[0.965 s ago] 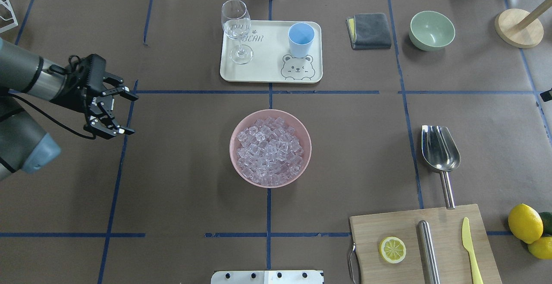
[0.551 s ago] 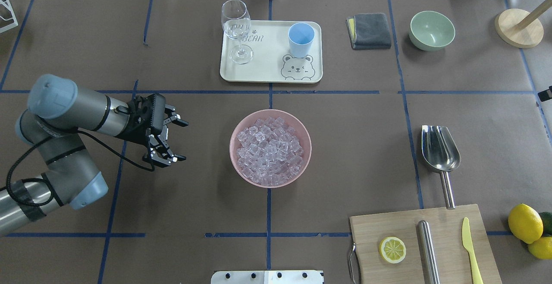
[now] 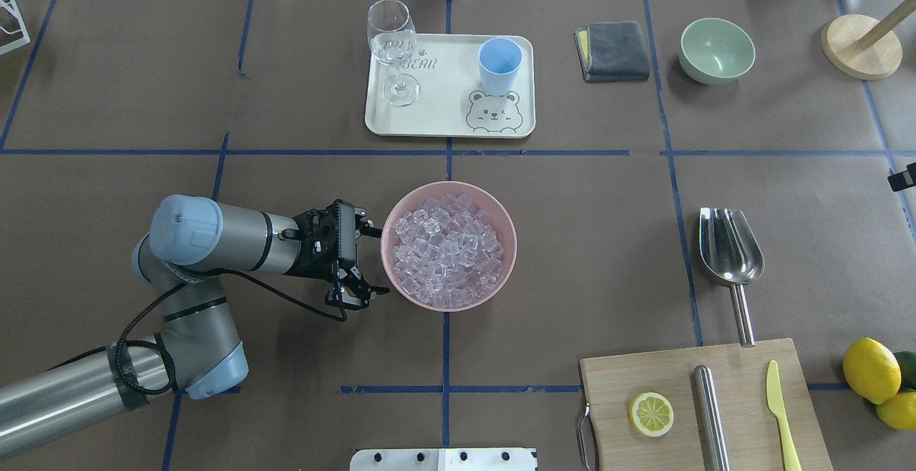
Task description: Put ice in cup with scoop
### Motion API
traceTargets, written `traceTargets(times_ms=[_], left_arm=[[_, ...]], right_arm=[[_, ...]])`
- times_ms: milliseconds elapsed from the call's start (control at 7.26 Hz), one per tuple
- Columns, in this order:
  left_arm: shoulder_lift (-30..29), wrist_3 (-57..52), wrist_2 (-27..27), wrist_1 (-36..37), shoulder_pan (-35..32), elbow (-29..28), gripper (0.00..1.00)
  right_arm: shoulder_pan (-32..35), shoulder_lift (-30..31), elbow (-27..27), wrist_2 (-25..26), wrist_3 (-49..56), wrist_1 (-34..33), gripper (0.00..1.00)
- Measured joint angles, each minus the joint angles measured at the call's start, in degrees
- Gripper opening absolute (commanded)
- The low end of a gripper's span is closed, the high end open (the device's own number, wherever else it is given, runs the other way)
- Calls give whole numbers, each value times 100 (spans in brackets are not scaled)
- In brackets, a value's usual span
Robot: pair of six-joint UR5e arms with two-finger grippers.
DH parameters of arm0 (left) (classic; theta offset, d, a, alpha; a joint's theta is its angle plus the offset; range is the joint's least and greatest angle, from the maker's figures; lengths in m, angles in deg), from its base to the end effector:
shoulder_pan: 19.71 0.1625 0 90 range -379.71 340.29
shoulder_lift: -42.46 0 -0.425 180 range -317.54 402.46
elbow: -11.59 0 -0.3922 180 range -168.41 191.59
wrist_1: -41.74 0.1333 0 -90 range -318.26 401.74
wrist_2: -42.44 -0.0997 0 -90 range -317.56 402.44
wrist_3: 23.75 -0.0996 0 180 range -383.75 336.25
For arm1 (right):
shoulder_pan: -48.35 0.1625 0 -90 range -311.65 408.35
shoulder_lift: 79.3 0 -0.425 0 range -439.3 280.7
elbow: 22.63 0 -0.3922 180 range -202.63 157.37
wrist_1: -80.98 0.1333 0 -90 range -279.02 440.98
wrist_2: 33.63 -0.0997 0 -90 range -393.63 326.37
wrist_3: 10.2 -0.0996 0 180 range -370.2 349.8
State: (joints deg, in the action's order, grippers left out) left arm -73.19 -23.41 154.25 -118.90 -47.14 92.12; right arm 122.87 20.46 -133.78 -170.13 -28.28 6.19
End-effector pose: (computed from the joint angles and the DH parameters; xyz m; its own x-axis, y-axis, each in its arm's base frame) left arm 0.5401 -0.3888 0.3419 0.0987 0.9948 -0.0265 -0.0487 0.0315 0.9983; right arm -0.0565 -0.4329 0.5206 0.6223 -0.2048 0.7555 0.0479 0.9733 0.2244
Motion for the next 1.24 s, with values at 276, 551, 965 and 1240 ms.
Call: traceTargets(times_ms=[276, 551, 965, 1240], left_arm=[[-67, 59, -125, -115, 85, -71, 100], [-78, 121, -138, -147, 95, -79, 100], [-79, 150, -141, -152, 97, -82, 100], [-77, 153, -142, -165, 97, -82, 100]], right_arm=[[-260, 173, -286, 136, -495, 0, 100], [-824, 472, -751, 476, -1415, 29, 100], [-2209, 1001, -1029, 1307, -3330, 1104, 100], [-3605, 1052, -1035, 2444, -4515, 1523, 100]])
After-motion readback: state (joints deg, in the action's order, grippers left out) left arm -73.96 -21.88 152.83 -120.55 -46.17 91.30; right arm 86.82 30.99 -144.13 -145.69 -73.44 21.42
